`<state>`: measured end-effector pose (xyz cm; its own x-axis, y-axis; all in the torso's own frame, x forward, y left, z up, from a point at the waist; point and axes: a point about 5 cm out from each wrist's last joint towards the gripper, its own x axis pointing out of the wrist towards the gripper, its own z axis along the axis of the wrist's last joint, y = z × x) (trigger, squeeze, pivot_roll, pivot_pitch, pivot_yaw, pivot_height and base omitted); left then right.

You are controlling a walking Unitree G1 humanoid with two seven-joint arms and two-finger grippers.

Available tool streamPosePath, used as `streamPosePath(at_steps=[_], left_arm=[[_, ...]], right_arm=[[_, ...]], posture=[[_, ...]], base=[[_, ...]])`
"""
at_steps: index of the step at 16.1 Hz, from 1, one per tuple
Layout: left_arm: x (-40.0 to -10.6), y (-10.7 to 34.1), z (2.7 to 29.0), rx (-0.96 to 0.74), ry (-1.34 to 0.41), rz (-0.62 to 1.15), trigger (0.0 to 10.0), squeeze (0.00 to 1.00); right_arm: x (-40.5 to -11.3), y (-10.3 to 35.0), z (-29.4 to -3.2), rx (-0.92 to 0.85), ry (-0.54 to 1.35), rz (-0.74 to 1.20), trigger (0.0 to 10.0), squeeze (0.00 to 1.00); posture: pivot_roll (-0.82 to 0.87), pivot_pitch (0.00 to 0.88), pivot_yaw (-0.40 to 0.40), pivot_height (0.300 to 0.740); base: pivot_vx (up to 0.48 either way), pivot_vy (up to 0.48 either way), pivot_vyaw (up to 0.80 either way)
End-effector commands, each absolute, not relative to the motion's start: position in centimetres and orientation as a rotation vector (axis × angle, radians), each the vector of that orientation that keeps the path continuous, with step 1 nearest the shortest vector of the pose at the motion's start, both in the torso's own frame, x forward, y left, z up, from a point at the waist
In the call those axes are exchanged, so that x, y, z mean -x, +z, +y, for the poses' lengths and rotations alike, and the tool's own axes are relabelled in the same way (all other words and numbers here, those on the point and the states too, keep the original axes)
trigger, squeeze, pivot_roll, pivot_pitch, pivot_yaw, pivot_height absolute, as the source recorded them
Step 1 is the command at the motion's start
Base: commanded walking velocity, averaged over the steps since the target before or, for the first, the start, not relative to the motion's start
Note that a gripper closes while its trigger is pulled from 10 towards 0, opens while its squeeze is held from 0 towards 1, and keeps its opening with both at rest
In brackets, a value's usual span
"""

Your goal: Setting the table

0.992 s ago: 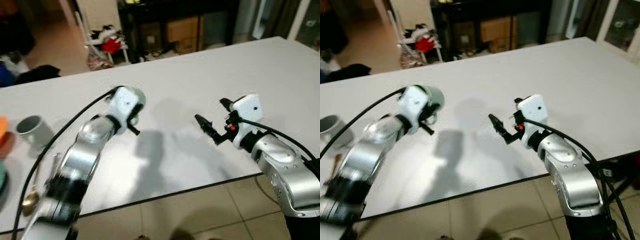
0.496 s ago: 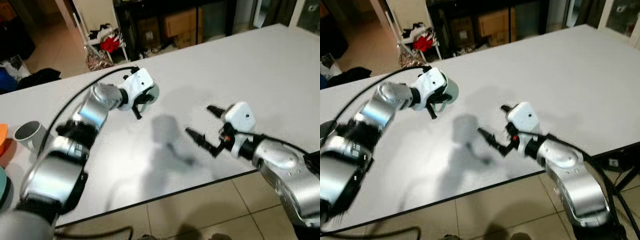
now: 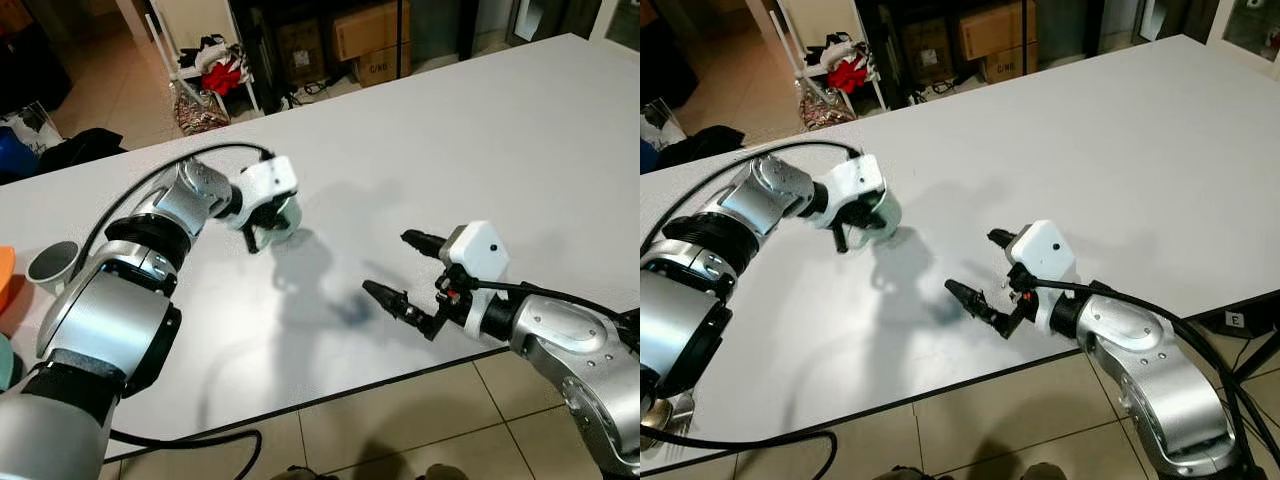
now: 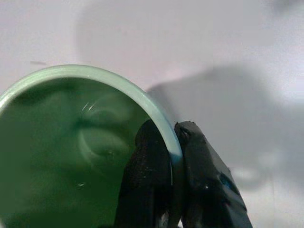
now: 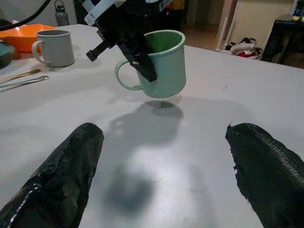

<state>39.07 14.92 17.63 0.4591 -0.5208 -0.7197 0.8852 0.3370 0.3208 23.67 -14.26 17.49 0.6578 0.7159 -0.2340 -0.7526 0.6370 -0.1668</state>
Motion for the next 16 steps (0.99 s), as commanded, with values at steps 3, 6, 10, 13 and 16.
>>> streamPosePath(at_steps=[3, 6, 10, 13, 16], left_arm=[[-39.0, 18.3, 15.9, -0.794, -1.007, 0.614, 10.0, 0.05], [-39.0, 18.3, 16.2, -0.819, -1.006, 0.640, 10.0, 0.13], [-38.8, 18.1, 16.3, -0.849, -1.041, 0.699, 10.0, 0.45], [-38.8, 18.0, 16.4, -0.871, -1.039, 0.705, 10.0, 1.00], [-39.0, 18.2, 16.3, -0.887, -1.016, 0.672, 10.0, 1.00]], right_arm=[[-23.1, 17.9, -13.7, 0.250, 0.891, 0.144, 10.0, 0.00], [-22.4, 18.0, -13.4, 0.216, 0.960, 0.152, 10.0, 0.00], [-21.6, 18.1, -13.5, 0.213, 1.024, 0.177, 10.0, 0.00], [-21.5, 18.0, -13.5, 0.220, 1.025, 0.184, 10.0, 0.00], [-21.3, 17.9, -13.5, 0.220, 1.025, 0.188, 10.0, 0.00]], posture=[[-0.16, 0.063, 0.238, 0.740], [-0.16, 0.056, 0.240, 0.740], [-0.17, 0.048, 0.249, 0.740], [-0.17, 0.046, 0.253, 0.740], [-0.17, 0.046, 0.256, 0.740]], base=[[0.000, 0.000, 0.00], [0.000, 0.000, 0.00], [0.000, 0.000, 0.00], [0.000, 0.000, 0.00], [0.000, 0.000, 0.00]])
